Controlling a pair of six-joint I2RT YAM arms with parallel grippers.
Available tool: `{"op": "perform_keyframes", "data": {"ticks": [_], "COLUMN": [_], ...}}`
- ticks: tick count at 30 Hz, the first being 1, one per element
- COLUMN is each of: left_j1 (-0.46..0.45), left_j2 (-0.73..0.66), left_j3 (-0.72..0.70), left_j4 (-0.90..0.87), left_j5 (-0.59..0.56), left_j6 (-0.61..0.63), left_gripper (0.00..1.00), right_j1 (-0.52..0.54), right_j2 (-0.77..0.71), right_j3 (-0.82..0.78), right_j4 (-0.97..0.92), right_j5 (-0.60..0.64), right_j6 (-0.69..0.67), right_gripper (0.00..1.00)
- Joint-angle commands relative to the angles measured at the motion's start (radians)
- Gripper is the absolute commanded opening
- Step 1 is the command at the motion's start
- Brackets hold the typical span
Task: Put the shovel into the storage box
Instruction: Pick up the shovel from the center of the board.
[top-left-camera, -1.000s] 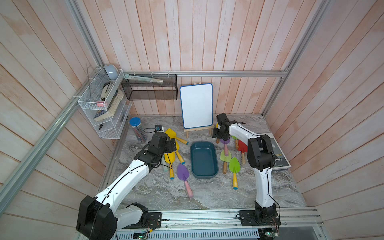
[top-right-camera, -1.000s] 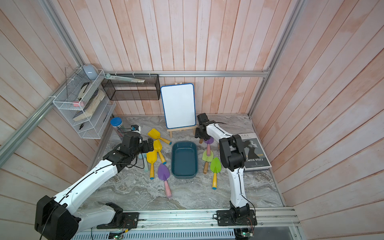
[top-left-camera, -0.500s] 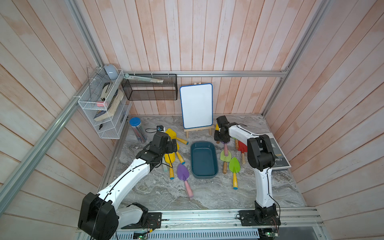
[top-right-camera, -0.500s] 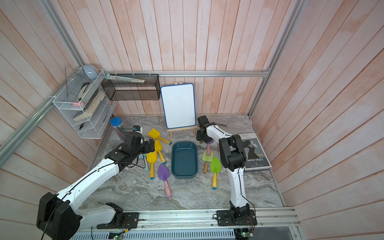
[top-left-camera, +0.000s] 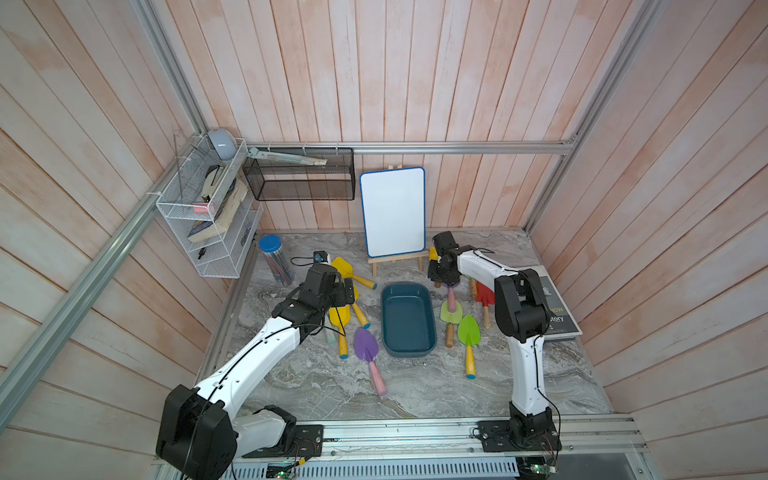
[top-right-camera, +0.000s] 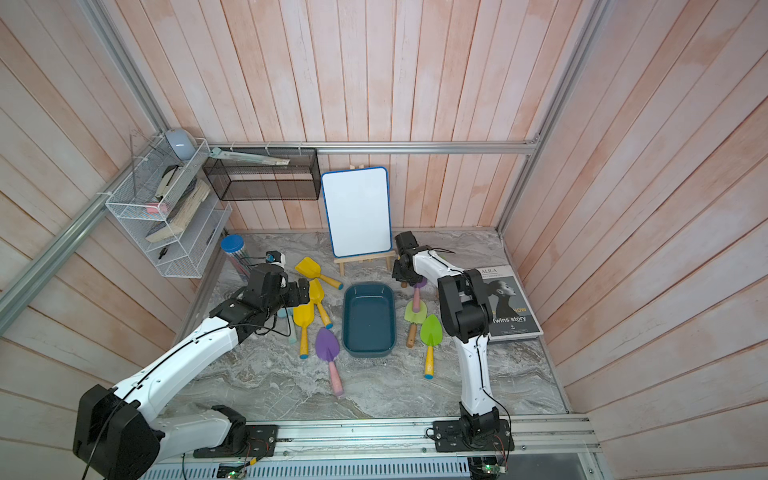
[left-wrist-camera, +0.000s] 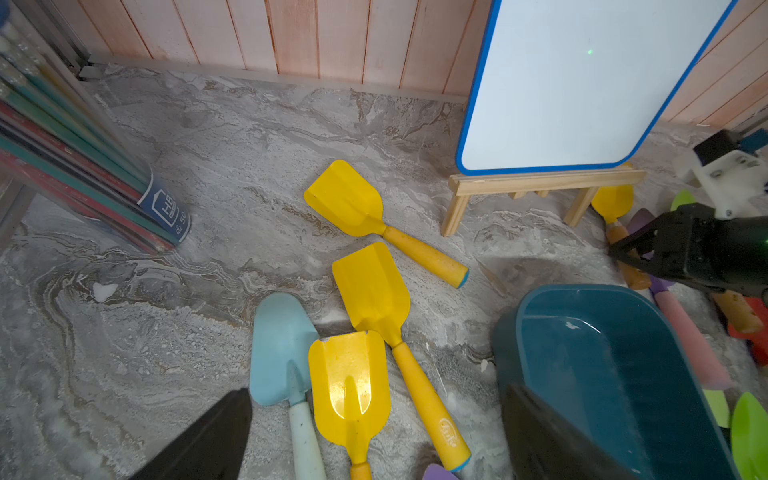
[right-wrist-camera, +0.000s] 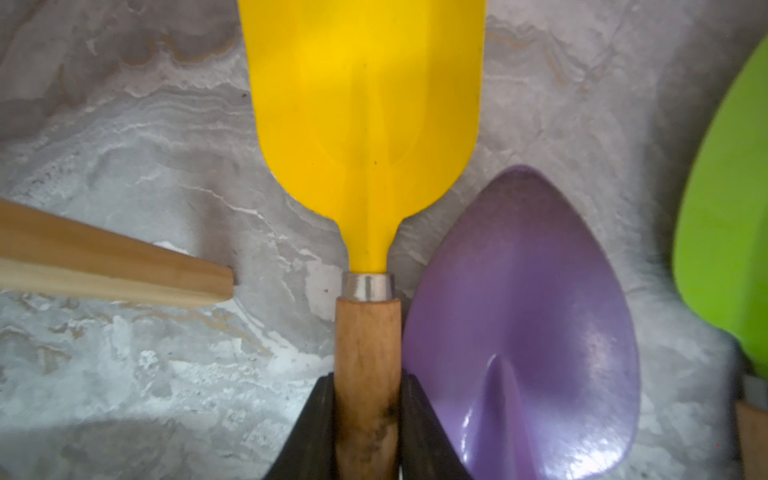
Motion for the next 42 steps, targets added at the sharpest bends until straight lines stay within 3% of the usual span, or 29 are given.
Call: {"op": "perform_keyframes", "data": {"ticks": [1, 12, 19, 26, 30, 32, 34, 42], "left_j1": [-0.004, -0.022, -0.033, -0.040, -0.042, -0.047, -0.048, -0.061], "left_j2": [0.001, -0.046, -0.056, -0.034, -0.004, 0.023, 0.054, 0.156], "left_j3": [-0.014, -0.026, -0.006, 0.057, 0.089, 0.101, 0.110, 0.094], "left_j4": [0.010, 0.052, 0.057, 0.080, 0.137, 0.178, 0.215, 0.376], "left_j5": [0.035, 0.110, 0.152, 0.348, 0.502, 0.561, 0.602, 0.706], "left_j6": [0.022, 0.046, 0.049, 0.015, -0.041, -0.081, -0.124, -0.274], "left_gripper": [1.00, 1.00, 1.00, 1.00, 0.83, 0.63, 0.54, 0.53], "right_j1": [0.002, 0.002, 0.001, 0.041, 0.126, 0.168, 0.208, 0.308], "right_j2": [-0.030, -0.199, -0.383, -0.629, -0.781, -0.842, -0.882, -0.950], "right_j3": [-0.012, -0.089, -0.244, -0.451, -0.563, -0.611, -0.650, -0.722], "right_j4": [-0.007, 0.015, 0.072, 0.091, 0.076, 0.078, 0.091, 0.143], "right_j5": [0.017, 0.060, 0.063, -0.036, -0.104, -0.138, -0.143, -0.121], "right_j6": [0.007, -0.006, -0.061, -0.222, -0.296, -0.290, -0.272, -0.189], "right_gripper": [0.00, 0.00, 0.00, 0.00, 0.00, 0.00, 0.00, 0.00]}}
